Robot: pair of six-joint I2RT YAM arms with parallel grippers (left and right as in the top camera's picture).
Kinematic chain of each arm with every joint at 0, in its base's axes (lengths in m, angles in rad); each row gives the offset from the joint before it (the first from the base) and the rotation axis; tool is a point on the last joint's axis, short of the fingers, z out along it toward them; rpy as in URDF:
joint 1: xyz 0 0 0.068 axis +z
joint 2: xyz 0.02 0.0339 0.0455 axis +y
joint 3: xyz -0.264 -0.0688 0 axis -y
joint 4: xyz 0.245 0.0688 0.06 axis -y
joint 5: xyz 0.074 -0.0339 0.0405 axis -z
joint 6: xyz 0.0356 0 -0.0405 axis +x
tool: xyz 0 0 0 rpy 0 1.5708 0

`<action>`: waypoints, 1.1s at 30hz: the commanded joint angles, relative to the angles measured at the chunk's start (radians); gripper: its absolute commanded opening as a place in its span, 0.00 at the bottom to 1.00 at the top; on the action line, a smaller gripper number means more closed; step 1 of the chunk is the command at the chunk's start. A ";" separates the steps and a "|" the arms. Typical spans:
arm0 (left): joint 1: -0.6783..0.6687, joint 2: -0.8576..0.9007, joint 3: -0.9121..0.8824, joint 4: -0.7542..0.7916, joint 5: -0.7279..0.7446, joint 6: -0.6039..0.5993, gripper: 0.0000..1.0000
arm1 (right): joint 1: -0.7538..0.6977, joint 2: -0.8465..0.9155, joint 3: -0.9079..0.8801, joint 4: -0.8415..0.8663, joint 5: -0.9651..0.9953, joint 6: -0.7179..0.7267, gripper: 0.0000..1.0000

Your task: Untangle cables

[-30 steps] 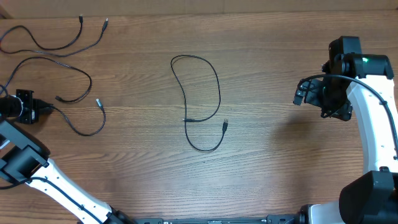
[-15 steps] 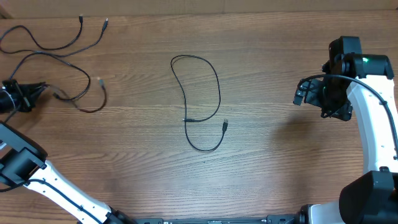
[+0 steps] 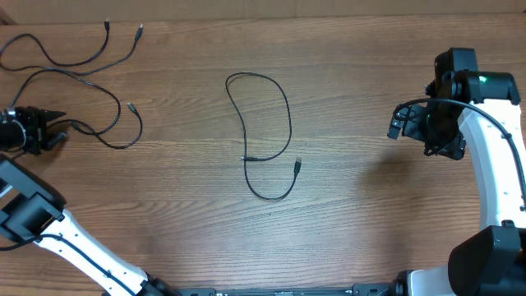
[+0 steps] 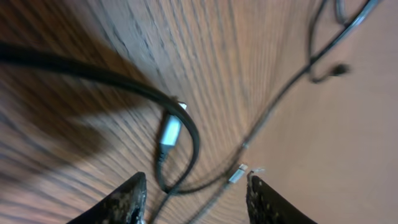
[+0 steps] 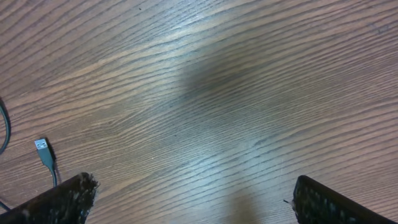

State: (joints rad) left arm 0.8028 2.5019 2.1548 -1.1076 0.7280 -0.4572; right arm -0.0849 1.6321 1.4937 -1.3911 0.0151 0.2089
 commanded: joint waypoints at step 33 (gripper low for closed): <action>-0.465 0.016 0.098 0.274 -0.861 0.076 0.84 | -0.003 0.001 -0.002 0.002 0.010 -0.001 1.00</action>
State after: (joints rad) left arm 0.3149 2.4775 2.2623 -0.8520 -0.1177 -0.3885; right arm -0.0849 1.6321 1.4937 -1.3911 0.0151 0.2089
